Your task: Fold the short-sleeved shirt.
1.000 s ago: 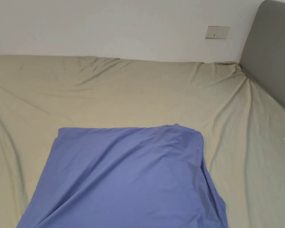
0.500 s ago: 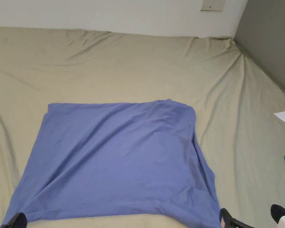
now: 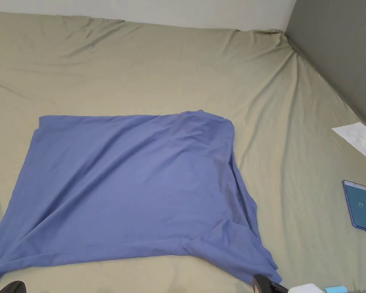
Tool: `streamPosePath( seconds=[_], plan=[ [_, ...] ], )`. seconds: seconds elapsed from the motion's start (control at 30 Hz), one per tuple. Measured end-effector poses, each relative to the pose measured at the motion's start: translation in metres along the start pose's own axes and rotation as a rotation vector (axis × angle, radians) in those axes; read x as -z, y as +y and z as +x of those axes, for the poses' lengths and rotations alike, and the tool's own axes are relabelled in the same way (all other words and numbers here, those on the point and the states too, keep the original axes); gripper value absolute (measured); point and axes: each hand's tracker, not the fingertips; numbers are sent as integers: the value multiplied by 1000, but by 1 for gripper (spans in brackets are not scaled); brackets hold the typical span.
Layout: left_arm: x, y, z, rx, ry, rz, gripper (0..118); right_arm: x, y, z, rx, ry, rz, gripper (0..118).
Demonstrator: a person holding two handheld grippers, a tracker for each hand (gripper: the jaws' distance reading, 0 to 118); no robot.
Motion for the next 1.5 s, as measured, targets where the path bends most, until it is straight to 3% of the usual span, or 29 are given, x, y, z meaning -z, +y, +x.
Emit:
streamPosePath(
  seconds=[0.07,0.1,0.13,0.17,0.2,0.23,0.37,0.4,0.43,0.47,0.5,0.57,0.6,0.67,0.73,0.83,0.87,0.9,1.07,1.17,1.23,1.27,1.3,1.5],
  plan=[
    [0,-1,-2,-4,5,-3,0,11,3,10,0,-23,-38,5],
    [1,-1,-3,-7,4,-7,0,17,6,15,0,-51,-57,16],
    [1,0,-4,-11,3,-10,0,23,8,19,-1,-62,-56,39],
    [0,0,-3,-18,2,-11,0,35,11,25,-6,-69,-68,78],
    [1,-1,-3,-26,-3,-13,0,49,13,31,-21,-86,-122,96],
    [2,-1,-3,-36,-10,-17,0,64,14,34,-35,-107,-175,101],
    [1,-2,-2,-54,-22,-17,0,111,7,48,-44,-70,-309,94],
    [0,-2,-2,-53,-20,-17,0,120,6,50,-36,-53,-379,85],
    [0,-2,-2,-51,-14,-16,0,125,3,49,-41,-62,-425,66],
    [-1,-3,-2,-51,-13,-17,0,128,1,50,-45,-55,-438,30],
    [-1,-4,-4,-51,-12,-18,0,128,-1,51,-17,-39,-434,7],
    [1,-4,-7,-61,-11,-25,0,122,-1,56,102,67,-372,6],
    [4,-3,-11,-68,-10,-33,0,119,0,55,138,61,-366,6],
    [13,-2,-20,-74,2,-38,0,117,5,51,58,44,-375,6],
    [29,5,-37,-73,6,-54,8,111,10,48,48,32,-338,5],
    [63,4,-66,-48,94,-128,60,106,16,49,55,40,-316,5],
    [73,3,-75,-44,118,-153,74,106,17,49,54,41,-316,5],
    [86,0,-83,-15,163,-168,77,105,18,50,53,44,-314,5],
    [124,-23,-108,173,216,-318,74,104,20,49,73,55,-312,6],
    [132,-33,-116,178,224,-372,69,103,20,46,58,48,-316,5],
    [131,-35,-121,154,213,-395,52,101,22,46,70,57,-314,5],
    [128,-34,-122,116,183,-390,28,102,23,46,72,59,-318,5],
    [125,-32,-122,70,153,-370,16,101,23,44,73,57,-316,5],
    [130,-34,-118,109,203,-367,8,101,25,41,71,60,-322,5]
  ],
)
